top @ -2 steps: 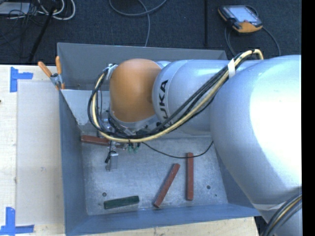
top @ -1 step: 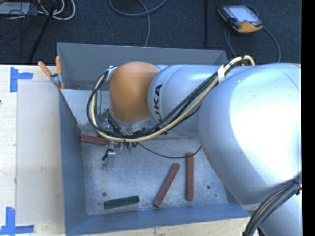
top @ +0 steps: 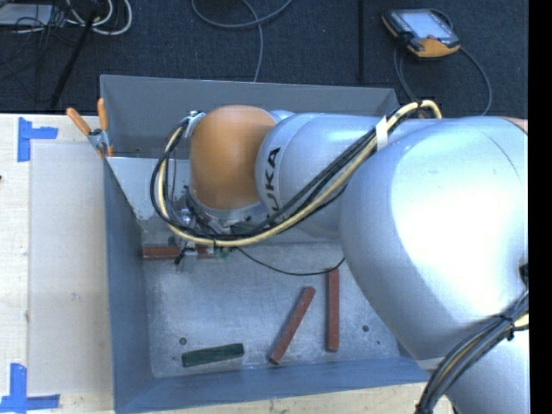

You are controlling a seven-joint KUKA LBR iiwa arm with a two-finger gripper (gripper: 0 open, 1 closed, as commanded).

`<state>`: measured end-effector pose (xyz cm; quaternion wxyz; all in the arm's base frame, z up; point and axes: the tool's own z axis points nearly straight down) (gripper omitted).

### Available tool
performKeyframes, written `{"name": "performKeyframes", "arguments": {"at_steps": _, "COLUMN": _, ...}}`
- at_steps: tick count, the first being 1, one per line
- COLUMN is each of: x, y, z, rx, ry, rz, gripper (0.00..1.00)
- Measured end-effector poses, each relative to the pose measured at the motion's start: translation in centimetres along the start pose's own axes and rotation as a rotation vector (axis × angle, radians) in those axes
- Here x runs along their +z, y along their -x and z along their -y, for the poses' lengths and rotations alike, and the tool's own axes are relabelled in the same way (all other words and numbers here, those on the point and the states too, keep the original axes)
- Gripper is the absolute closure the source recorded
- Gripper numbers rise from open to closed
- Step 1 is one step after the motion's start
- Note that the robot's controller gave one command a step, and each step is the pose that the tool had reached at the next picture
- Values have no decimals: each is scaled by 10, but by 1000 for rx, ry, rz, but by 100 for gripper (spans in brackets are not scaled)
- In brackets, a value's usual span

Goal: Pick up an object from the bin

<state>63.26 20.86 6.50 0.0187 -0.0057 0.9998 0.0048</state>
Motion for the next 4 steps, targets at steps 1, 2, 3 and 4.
{"name": "performKeyframes", "arguments": {"at_steps": 1, "x": 3, "y": -11, "z": 1, "rx": -21, "ry": -7, "rz": -31, "gripper": 0}}
{"name": "performKeyframes", "arguments": {"at_steps": 2, "x": -8, "y": -14, "z": 0, "rx": -50, "ry": -7, "rz": -32, "gripper": 100}}
{"name": "performKeyframes", "arguments": {"at_steps": 3, "x": -8, "y": -14, "z": 0, "rx": -50, "ry": -6, "rz": -32, "gripper": 100}}
{"name": "performKeyframes", "arguments": {"at_steps": 4, "x": -146, "y": -12, "z": 17, "rx": -88, "ry": -7, "rz": -35, "gripper": 100}}
